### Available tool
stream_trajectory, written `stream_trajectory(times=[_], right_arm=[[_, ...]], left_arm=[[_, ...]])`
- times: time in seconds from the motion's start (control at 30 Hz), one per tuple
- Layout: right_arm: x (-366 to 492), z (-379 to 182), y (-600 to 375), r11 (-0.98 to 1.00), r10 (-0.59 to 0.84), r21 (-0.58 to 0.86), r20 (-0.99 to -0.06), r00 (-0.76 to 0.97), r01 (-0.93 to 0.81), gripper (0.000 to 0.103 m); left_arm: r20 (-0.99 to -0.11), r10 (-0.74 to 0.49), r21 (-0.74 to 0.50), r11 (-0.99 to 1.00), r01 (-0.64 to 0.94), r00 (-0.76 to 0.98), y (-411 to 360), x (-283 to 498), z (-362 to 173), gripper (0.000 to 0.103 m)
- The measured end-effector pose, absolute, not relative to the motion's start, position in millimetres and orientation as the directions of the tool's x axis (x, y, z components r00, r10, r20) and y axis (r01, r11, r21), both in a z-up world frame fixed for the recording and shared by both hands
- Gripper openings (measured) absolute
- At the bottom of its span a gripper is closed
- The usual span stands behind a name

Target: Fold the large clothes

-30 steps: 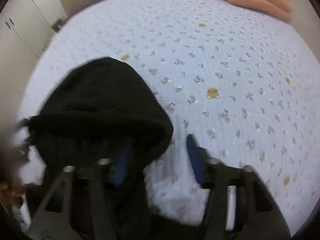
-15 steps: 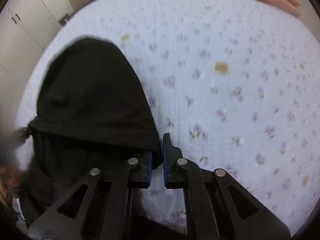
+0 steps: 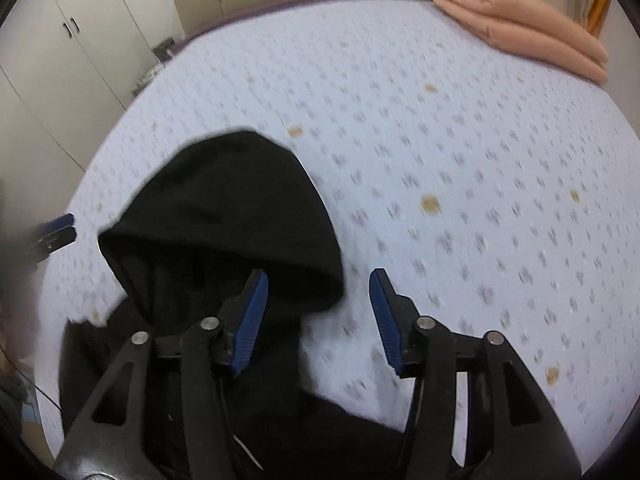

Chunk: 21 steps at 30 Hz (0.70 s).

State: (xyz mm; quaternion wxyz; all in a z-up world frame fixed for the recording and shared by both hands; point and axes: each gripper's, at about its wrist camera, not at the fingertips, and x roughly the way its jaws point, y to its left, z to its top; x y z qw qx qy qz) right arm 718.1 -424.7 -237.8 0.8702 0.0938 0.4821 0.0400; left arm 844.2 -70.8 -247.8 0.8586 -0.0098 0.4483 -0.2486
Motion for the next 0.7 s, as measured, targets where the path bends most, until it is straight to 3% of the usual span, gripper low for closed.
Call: stream_trajectory(times=[0.2,0.4,0.7], right_arm=[[757,-271,-411,0.985,0.131,0.168,-0.860,0.494,0.030,0.055],[746,-317,-416,0.978,0.181,0.208,-0.893,0.412,0.020,0.058],[746,-297,-434,0.960,0.256,0.279,-0.874,0.412,-0.004,0.062]], left_arm=[[-0.845,-0.355,-0.180,0.893,0.412,0.400,-108,881,-298,0.064],[-0.873,-0.359,-0.208,0.885,0.416,0.328,-106,875,-348,0.067],[-0.866,-0.359,-0.180,0.873,0.452,0.349,-108,877,-323,0.067]])
